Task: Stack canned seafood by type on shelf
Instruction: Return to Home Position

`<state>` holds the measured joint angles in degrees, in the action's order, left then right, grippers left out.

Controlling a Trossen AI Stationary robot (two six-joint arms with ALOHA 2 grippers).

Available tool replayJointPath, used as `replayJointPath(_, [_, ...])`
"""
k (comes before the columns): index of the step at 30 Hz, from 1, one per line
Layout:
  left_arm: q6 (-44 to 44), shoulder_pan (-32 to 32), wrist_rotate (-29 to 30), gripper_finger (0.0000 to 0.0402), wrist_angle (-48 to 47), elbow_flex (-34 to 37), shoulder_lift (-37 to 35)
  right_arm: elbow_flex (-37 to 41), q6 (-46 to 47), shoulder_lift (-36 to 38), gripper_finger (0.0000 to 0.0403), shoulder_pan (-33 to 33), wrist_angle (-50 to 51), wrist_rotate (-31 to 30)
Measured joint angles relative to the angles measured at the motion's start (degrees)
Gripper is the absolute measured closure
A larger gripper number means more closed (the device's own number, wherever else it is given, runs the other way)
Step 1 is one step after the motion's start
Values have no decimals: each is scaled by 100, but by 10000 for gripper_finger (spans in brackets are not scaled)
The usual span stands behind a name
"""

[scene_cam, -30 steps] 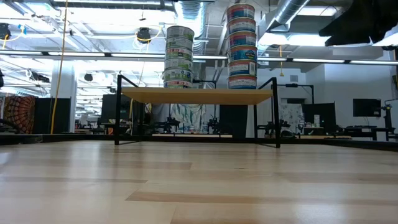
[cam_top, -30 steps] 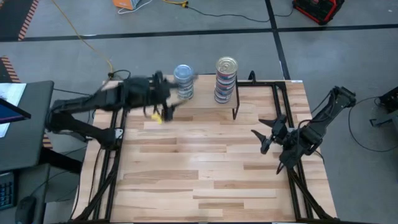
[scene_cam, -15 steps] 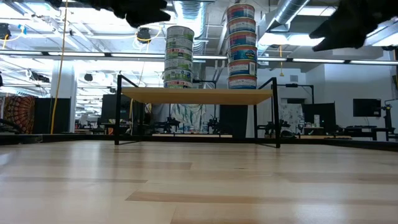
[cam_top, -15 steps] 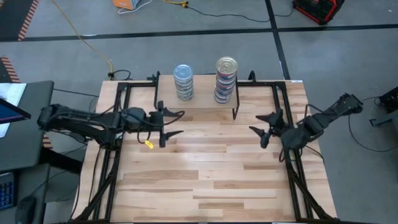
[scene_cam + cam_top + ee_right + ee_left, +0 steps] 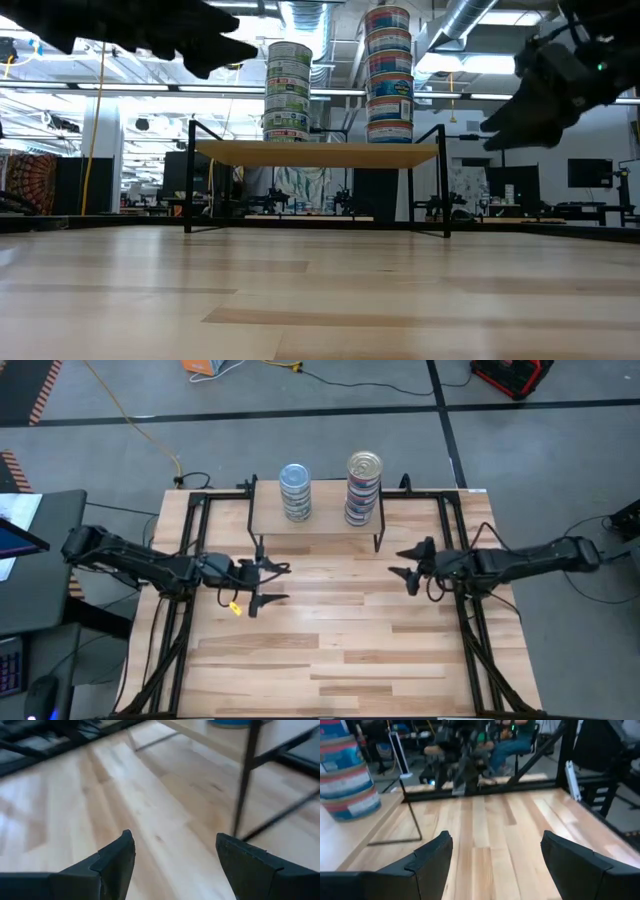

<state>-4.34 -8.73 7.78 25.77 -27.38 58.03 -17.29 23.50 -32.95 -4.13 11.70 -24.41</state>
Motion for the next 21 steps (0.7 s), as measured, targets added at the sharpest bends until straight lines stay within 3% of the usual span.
replayJointPath(6, [-418,-66,100,109,354,141,1,523,-215,224,101,408,-1276,944])
replayJointPath(9, [-466,-80,127,109,-120,143,4,523,-72,481,101,447,-1613,975])
replayJointPath(15, [510,-171,-296,109,-951,147,99,517,-95,1055,101,445,-2495,976])
replayJointPath(21, [1185,-114,750,109,-1389,150,31,514,147,1384,101,392,-1809,1005])
